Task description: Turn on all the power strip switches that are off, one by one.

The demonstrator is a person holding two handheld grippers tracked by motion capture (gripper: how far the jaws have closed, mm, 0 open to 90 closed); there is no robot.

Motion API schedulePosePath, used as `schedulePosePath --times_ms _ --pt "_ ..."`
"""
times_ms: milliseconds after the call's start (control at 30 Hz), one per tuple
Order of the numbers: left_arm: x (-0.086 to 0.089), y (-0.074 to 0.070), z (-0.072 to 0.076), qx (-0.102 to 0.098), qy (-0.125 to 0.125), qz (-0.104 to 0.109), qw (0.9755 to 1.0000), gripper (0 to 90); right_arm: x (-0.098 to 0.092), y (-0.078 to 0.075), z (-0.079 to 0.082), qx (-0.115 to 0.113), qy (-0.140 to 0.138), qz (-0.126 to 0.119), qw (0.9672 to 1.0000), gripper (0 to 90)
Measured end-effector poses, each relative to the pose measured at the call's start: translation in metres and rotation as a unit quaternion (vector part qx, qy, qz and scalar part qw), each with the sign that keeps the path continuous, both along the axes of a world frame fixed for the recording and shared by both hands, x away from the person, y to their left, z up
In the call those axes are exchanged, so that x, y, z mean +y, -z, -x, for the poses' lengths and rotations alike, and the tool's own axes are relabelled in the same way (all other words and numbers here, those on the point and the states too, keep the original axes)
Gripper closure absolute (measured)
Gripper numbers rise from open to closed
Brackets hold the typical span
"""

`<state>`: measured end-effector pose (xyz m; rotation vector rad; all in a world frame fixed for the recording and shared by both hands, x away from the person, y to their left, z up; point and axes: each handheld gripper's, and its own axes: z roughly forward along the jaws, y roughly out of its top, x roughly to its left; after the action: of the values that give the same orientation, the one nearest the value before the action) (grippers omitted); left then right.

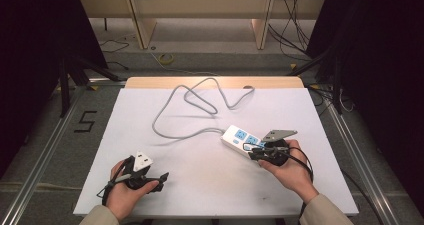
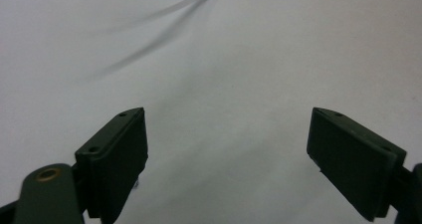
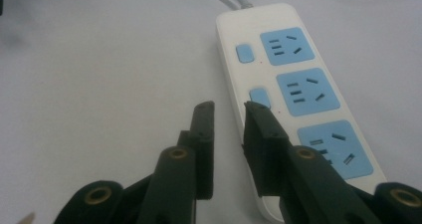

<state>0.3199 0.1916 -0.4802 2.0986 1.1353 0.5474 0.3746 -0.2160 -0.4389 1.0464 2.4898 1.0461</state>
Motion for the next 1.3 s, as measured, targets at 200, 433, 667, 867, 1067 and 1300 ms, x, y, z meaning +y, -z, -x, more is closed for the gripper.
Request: schedulePosePath --times_ms 200,433,667,867,1067,1300 --pt "0.000 0.000 0.000 0.000 0.000 0.000 1.0000 16.1 -0.002 0.003 0.006 -0.014 -0.002 -0.016 0.9998 69.8" --pt "-0.001 0.000 0.000 0.001 0.000 -0.001 1.0000 16.1 -0.006 0.006 0.012 -0.026 -0.003 -0.029 0.9993 65.6" --pt "-0.001 0.001 0.000 0.002 0.001 -0.001 1.0000 16.1 -0.011 0.011 0.017 -0.029 -0.001 -0.039 0.9988 61.6" --pt "0.000 0.001 0.000 0.003 0.000 -0.001 1.0000 16.1 -0.017 0.014 0.021 -0.032 0.006 -0.051 0.9982 58.1" --pt "0.000 0.001 0.000 0.003 0.001 -0.002 1.0000 16.1 -0.020 0.016 0.023 -0.036 0.010 -0.056 0.9977 55.1" --pt "0.002 0.002 -0.003 0.003 -0.002 -0.001 1.0000 15.7 -0.022 0.016 0.023 -0.047 0.016 -0.061 0.9969 51.9"
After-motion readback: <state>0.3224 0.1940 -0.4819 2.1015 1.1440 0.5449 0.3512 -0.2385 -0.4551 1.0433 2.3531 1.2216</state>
